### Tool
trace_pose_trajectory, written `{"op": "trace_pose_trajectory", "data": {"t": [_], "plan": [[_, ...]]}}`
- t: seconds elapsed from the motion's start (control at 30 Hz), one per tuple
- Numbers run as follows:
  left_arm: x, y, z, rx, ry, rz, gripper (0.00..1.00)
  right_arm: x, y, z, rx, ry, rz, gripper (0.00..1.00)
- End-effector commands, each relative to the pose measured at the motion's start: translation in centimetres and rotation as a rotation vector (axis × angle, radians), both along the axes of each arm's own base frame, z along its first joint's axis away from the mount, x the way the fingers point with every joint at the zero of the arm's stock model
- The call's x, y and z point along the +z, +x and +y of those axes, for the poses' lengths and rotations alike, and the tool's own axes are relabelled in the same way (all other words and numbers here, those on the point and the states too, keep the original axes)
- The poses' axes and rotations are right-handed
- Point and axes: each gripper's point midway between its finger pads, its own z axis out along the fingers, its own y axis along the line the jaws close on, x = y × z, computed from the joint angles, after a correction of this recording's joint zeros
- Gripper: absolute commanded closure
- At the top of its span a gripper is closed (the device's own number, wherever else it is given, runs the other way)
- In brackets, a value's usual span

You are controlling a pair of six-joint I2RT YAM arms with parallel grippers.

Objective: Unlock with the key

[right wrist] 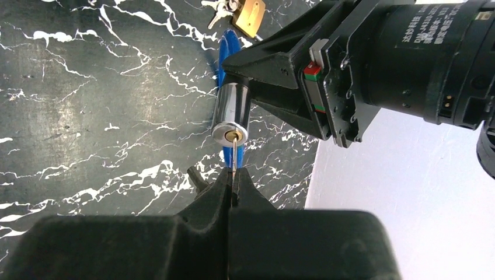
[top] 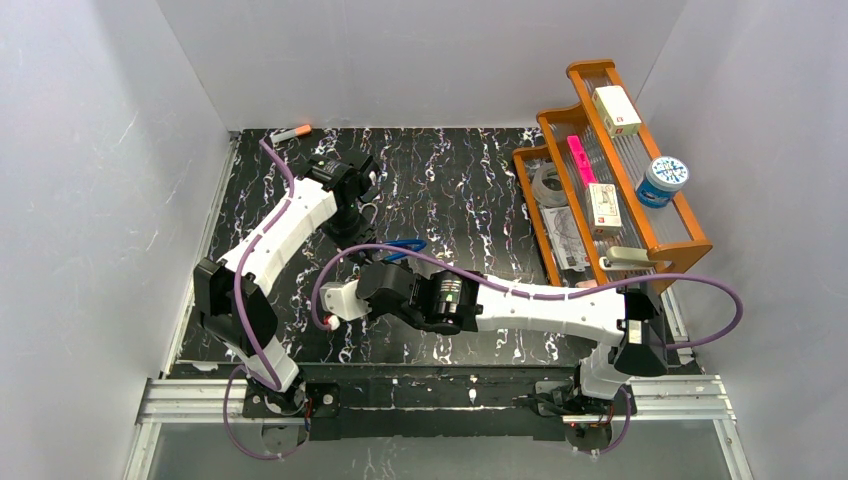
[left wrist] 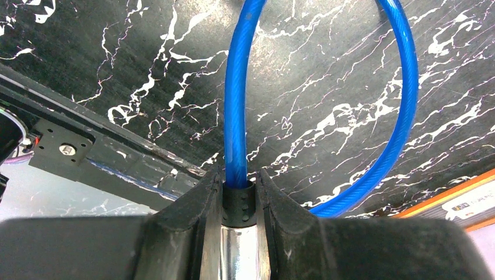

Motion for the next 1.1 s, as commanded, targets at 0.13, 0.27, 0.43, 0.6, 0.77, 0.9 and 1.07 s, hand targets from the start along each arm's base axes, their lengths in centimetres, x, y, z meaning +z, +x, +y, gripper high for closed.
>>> {"op": "trace_pose_trajectory", "data": {"t": [0.13, 0.27, 0.43, 0.6, 0.77, 0.9, 1.07], "plan": [[0.8, -0.7, 0.1, 0.002, -0.024, -0.018, 1.0, 3.3, -0.3, 1.7, 0.018, 0.104, -0.013, 0.99], [1.0, -0.6, 0.0, 0.002, -0.031, -0.025, 1.0, 2.7, -0.2, 1.6, 0.018, 0.088, -0.014, 0.99], [1.1, -0.5, 0.1, 0.006, -0.026, -0.034, 1.0, 1.9, -0.5, 1.3, 0.016, 0.07, 0.013, 0.99], [0.8, -0.5, 0.1, 0.005, -0.023, -0.023, 1.0, 2.5, -0.7, 0.9, 0.013, 0.08, 0.021, 0.99], [0.8, -0.5, 0.1, 0.007, -0.02, -0.025, 1.0, 2.7, -0.9, 0.8, 0.013, 0.077, 0.027, 0.99], [0.9, -0.5, 0.1, 0.01, -0.022, -0.026, 1.0, 2.5, -1.2, 0.7, 0.018, 0.073, 0.038, 0.99], [1.1, -0.6, 0.2, 0.01, -0.024, -0.027, 1.0, 2.0, -1.0, 0.9, 0.02, 0.073, 0.019, 0.99]]}}
